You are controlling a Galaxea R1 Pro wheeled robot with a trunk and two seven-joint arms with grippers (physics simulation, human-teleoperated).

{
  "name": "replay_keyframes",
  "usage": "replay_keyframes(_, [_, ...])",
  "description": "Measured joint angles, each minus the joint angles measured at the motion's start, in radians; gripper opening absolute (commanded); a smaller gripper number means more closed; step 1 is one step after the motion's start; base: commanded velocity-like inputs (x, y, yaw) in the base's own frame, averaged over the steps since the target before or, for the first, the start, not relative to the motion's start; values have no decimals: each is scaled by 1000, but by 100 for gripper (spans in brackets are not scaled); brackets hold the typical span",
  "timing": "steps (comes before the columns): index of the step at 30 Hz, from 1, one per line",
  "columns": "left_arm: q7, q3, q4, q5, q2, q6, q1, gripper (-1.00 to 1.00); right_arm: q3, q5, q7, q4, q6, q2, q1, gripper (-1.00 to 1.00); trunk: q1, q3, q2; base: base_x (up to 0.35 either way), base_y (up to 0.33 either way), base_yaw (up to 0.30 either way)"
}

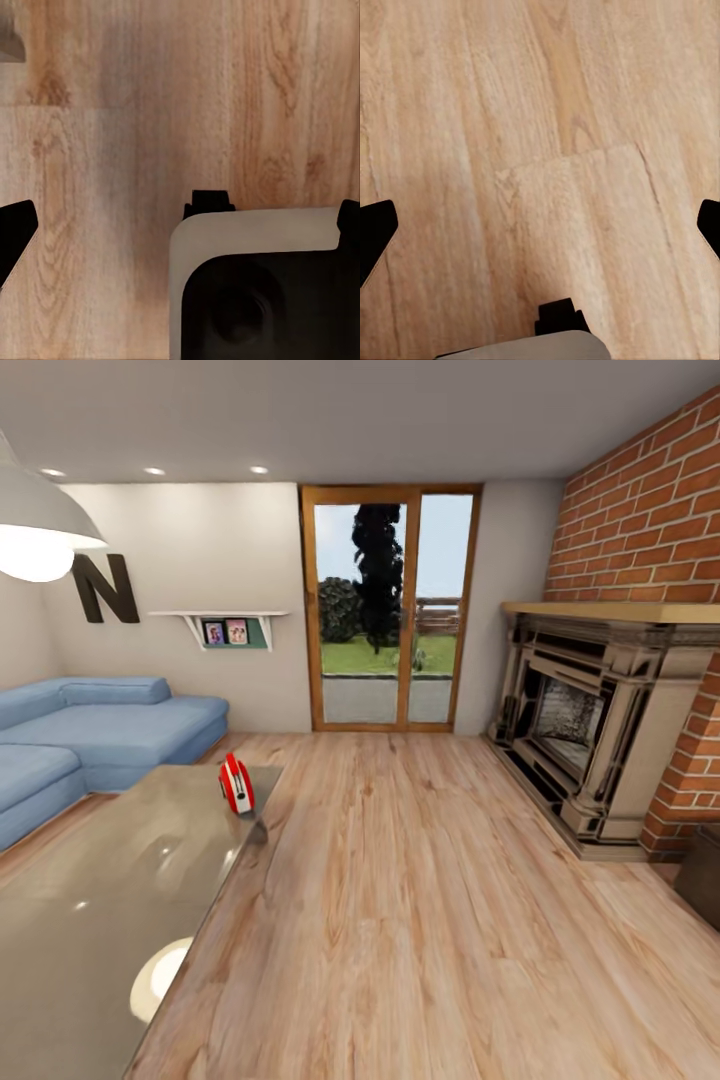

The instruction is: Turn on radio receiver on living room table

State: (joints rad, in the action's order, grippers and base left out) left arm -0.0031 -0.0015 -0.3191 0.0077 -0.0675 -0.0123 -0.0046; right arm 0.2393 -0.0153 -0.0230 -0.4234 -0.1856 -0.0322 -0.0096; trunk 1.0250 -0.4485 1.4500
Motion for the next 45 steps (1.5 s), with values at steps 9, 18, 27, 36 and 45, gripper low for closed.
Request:
replay_keyframes(9, [1, 0, 1, 0, 1, 0, 0, 100, 0, 0, 0, 0, 0, 0, 0, 100, 0, 0, 0, 329, -115, 0])
replay_keyframes(18, [1, 0, 0, 0, 1, 0, 0, 100, 0, 0, 0, 0, 0, 0, 0, 100, 0, 0, 0, 329, -138, 0])
replay_keyframes(27, [1, 0, 0, 0, 1, 0, 0, 100, 0, 0, 0, 0, 0, 0, 0, 100, 0, 0, 0, 329, -54, 0])
replay_keyframes(36, [0, 0, 0, 0, 1, 0, 0, 100, 0, 0, 0, 0, 0, 0, 0, 100, 0, 0, 0, 329, -3, 0])
replay_keyframes(45, [0, 0, 0, 0, 1, 0, 0, 100, 0, 0, 0, 0, 0, 0, 0, 100, 0, 0, 0, 329, 0, 0])
